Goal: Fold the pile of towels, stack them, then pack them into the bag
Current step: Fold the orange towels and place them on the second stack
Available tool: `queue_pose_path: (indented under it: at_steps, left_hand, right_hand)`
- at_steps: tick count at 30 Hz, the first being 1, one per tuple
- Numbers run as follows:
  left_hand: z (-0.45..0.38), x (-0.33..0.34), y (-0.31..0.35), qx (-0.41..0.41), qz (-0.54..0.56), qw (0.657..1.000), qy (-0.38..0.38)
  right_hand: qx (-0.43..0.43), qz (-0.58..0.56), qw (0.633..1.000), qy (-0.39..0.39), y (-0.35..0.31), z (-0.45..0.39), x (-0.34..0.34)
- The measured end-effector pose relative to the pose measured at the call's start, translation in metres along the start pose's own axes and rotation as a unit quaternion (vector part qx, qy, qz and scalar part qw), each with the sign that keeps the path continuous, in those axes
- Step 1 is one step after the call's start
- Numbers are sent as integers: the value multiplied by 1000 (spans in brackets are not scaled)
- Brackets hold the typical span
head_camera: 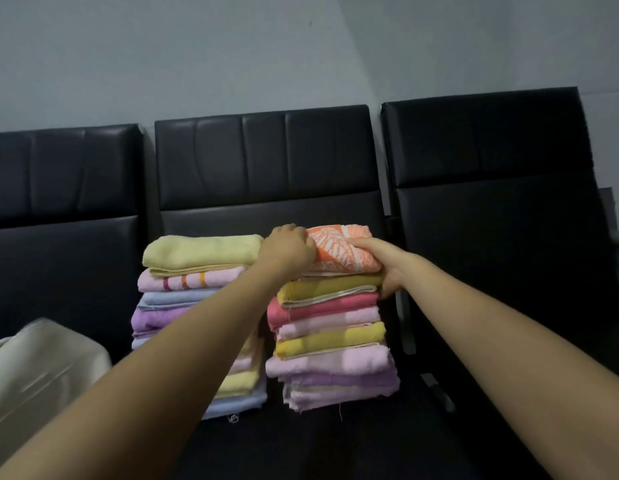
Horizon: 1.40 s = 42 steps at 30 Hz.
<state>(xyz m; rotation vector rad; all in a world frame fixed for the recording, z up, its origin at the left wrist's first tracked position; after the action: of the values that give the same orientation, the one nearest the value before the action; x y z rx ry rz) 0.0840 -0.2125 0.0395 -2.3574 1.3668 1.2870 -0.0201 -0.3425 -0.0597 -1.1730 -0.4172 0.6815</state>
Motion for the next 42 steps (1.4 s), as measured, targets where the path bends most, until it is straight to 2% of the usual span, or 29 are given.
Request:
queue_pose_path:
  at_steps: [4, 7, 12, 16, 20, 26, 33, 42]
  left_hand:
    - [19, 38, -5, 0, 79, 993, -89]
    - [29, 40, -26, -40, 140, 988, -45]
    - [31, 37, -38, -50, 163, 985, -30]
    - [32, 36, -46, -47, 161, 985, -38]
    - [30, 38, -46, -60, 184, 978, -75]
    - [33, 47, -53, -100, 246, 962, -61]
    - [36, 46, -52, -90, 250, 964, -14]
    - [39, 60, -61, -81, 262, 962, -9]
  right_hand:
    - [42, 25, 999, -2, 10, -2, -3]
    - [63, 49, 997, 0, 14, -3, 2]
    - [56, 90, 994, 5, -4, -4, 17]
    - [43, 101, 994, 10, -12, 3, 27]
    - [12, 104, 994, -20, -27, 11, 40]
    - [37, 143, 988, -36, -22, 15, 48]
    - [50, 99, 994, 8, 0, 3, 33]
    - [54, 43, 997, -37, 9, -2, 44]
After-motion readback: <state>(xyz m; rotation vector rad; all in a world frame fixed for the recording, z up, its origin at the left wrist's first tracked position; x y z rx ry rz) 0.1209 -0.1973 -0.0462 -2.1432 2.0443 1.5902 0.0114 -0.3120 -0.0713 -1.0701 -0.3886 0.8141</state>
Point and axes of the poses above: each hand's wrist, its own z-axis away from the middle knuckle, its own x-axis out of the palm, y = z × x, the point moved 10 cm from there along -z, towards the middle knuckle, and after that the axes turned 14 degrees about y, right-handed, at the moved point
